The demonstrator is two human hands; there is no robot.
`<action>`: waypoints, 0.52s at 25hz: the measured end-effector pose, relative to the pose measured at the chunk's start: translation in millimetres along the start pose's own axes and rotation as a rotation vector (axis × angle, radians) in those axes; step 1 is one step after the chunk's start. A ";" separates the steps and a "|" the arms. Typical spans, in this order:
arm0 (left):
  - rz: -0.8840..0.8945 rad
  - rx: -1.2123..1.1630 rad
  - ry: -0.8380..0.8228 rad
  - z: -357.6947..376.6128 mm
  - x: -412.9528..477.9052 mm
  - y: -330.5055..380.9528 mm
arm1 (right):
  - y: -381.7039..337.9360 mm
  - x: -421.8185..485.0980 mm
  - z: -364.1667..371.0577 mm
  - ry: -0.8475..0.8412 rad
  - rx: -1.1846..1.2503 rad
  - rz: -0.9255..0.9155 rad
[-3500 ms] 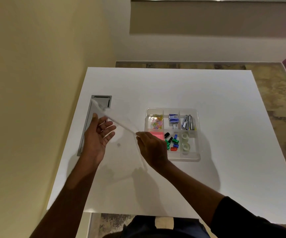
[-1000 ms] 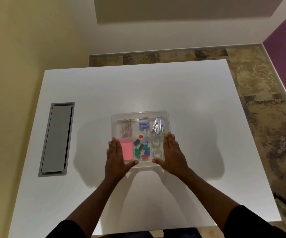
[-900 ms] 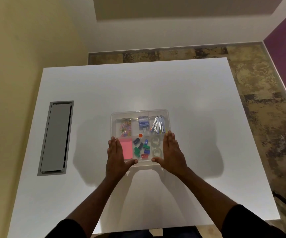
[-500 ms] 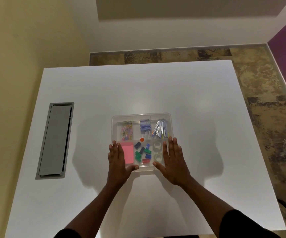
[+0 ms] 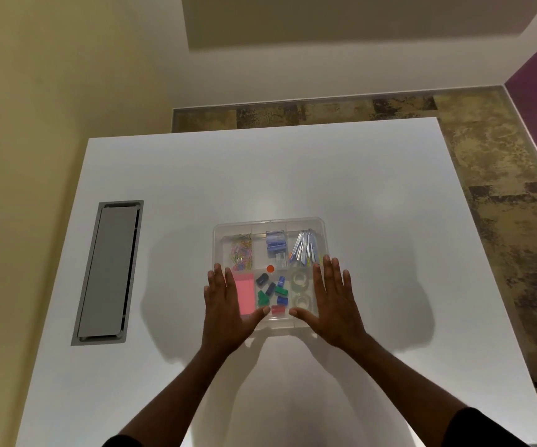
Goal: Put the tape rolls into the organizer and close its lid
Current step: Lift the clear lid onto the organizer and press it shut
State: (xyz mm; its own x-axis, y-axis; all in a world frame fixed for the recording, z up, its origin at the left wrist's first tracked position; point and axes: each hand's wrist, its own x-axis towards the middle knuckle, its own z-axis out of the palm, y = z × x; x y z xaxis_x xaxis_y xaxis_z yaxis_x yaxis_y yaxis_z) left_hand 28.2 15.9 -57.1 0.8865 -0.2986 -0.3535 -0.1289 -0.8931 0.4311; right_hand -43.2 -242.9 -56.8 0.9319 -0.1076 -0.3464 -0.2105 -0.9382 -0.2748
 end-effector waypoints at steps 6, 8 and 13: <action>0.121 0.200 -0.082 -52.2 84.1 2.7 | -3.3 87.8 -56.7 -0.131 -0.071 -0.145; 0.132 0.258 -0.148 -62.6 105.0 3.7 | -5.7 113.1 -69.4 -0.179 -0.100 -0.156; 0.107 0.316 -0.249 -59.9 118.7 5.0 | -6.4 128.5 -69.9 -0.230 -0.106 -0.158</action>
State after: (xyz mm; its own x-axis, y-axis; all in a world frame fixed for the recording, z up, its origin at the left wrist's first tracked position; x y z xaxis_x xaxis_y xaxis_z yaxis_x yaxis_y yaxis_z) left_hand 159.4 -3.9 -47.2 0.7309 -0.4330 -0.5276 -0.3786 -0.9004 0.2144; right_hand 98.6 -273.8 -36.9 0.8566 0.1087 -0.5044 -0.0247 -0.9678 -0.2506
